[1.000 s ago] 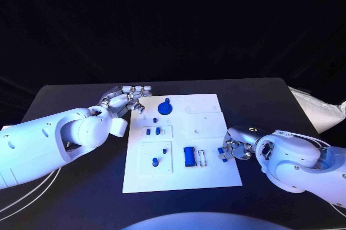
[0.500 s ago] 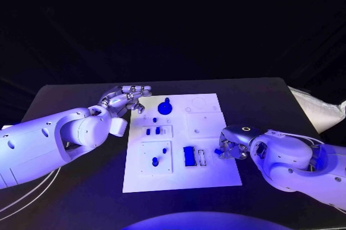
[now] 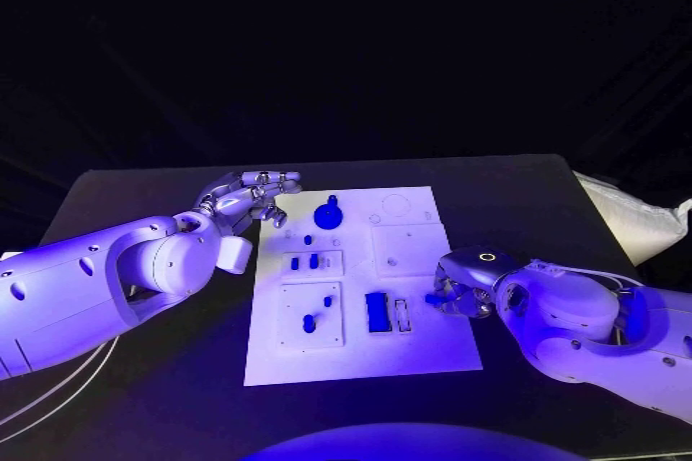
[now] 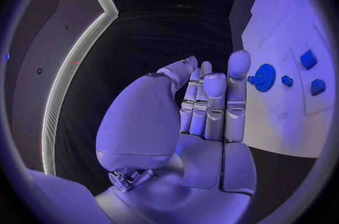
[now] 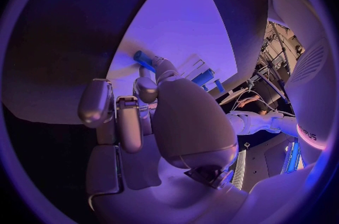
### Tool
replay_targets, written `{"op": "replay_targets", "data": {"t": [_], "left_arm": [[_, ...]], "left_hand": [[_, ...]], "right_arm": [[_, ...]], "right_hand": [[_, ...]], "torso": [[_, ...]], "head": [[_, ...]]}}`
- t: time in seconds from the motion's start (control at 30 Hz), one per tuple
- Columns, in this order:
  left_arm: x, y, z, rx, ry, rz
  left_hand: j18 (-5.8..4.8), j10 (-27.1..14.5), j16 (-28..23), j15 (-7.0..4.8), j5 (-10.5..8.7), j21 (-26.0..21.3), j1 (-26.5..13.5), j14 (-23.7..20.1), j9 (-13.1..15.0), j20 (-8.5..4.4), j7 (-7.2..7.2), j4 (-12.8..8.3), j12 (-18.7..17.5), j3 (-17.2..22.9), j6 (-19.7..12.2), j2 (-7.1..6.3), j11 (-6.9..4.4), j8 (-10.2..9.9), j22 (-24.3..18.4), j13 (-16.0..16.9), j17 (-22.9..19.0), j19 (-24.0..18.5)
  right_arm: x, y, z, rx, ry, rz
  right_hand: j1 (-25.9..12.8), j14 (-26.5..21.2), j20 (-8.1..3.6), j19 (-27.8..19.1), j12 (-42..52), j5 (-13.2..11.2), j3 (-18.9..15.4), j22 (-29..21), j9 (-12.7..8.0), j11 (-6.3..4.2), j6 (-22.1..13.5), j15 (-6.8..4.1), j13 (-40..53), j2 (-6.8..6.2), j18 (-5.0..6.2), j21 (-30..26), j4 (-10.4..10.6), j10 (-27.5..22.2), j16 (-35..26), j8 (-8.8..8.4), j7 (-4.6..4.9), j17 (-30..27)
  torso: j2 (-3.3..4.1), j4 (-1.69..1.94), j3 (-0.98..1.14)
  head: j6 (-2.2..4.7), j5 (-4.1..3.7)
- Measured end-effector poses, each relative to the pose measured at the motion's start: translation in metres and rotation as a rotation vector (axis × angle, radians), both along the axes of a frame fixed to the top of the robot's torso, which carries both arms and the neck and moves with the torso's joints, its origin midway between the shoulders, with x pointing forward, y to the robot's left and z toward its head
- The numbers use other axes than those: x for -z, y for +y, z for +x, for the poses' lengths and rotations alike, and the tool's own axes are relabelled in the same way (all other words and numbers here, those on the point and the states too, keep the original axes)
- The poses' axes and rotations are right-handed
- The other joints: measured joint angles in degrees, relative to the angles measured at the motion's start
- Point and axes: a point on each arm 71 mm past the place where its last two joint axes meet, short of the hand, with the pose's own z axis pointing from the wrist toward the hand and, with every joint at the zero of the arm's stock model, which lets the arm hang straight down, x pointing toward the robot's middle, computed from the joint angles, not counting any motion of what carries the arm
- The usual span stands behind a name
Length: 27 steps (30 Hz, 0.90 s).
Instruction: Assemble the parts on the task board
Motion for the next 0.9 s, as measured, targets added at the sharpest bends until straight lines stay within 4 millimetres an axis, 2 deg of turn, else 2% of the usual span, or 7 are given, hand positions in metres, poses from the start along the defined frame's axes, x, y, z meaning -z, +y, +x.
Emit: {"op": "replay_targets", "data": {"t": [0.13,0.27,0.37,0.47,0.9], "left_arm": [[0.0,0.0,0.0,0.0,0.0,0.0],[0.0,0.0,-0.0001,0.0,0.0,0.0],[0.0,-0.0001,-0.0001,0.0,0.0,0.0],[0.0,-0.0002,-0.0001,0.001,0.0,0.0],[-0.0001,-0.0007,-0.0002,0.002,0.0,0.0]], "left_hand": [[0.0,0.0,0.0,0.0,0.0,0.0,0.0,0.0,0.0,0.0,0.0,0.0,0.0,0.0,0.0,0.0,0.0,0.0,0.0,0.0,0.0,0.0],[0.0,0.0,0.0,0.0,0.0,-0.27,0.24,0.0,0.0,0.0,0.0,-0.09,0.19,-0.09,0.0,0.24,0.0,0.14,-0.06,0.03,-0.09,0.0],[0.0,0.0,0.0,0.0,0.0,-0.29,0.3,0.0,0.0,0.0,0.0,-0.16,0.38,-0.16,0.0,0.3,0.0,0.23,-0.1,0.07,-0.17,0.0],[0.0,0.0,0.0,0.0,0.0,-0.29,0.3,0.0,0.0,0.0,0.0,-0.16,0.38,-0.16,0.0,0.3,0.0,0.23,-0.1,0.07,-0.17,0.0],[0.0,0.0,0.0,0.0,0.0,-0.29,0.3,0.0,0.0,0.0,0.0,-0.16,0.38,-0.16,0.0,0.3,0.0,0.22,-0.1,0.06,-0.16,0.0]], "right_arm": [[0.0005,-0.0018,-0.0009,0.022,0.0,0.032],[0.0011,-0.0042,-0.003,0.06,0.012,0.085],[0.002,-0.0053,-0.0055,0.091,0.03,0.135],[0.0007,-0.0074,-0.0063,0.133,0.047,0.197],[-0.001,-0.004,-0.0093,0.253,0.159,0.406]], "right_hand": [[-1.27,0.05,0.0,0.0,0.73,2.15,2.31,0.37,0.01,-0.01,0.01,-0.07,-0.06,-0.84,0.0,0.33,0.93,0.01,0.0,0.13,-0.01,0.0],[-3.35,0.06,-0.21,0.21,1.19,4.06,4.82,0.83,0.02,-0.15,0.0,-0.29,0.39,-1.76,0.01,0.73,2.83,-0.13,0.34,0.08,-0.02,0.0],[-3.96,0.16,-0.41,0.41,1.59,4.78,6.04,1.07,0.49,-0.09,0.05,-0.58,2.25,-2.41,0.01,0.81,3.69,0.35,0.35,0.07,-0.08,-0.01],[-4.84,0.25,-0.19,0.62,1.54,5.74,7.72,1.32,0.49,-0.76,0.3,-0.69,1.7,-3.29,0.0,0.81,4.25,1.25,0.35,0.04,-0.23,-0.01],[-5.89,0.24,-0.19,0.62,1.54,6.28,8.36,1.18,0.8,-0.99,0.77,-0.7,2.03,-4.34,0.0,0.81,4.72,1.7,0.35,-0.17,-0.35,-0.02]], "torso": [[-0.02,0.0,0.02],[-0.02,0.0,0.03],[-0.02,0.01,0.05],[-0.01,0.01,0.05],[0.04,0.0,0.02]], "head": [[0.02,-0.04],[0.07,-0.05],[0.08,-0.05],[0.12,-0.11],[-0.08,-0.11]]}}
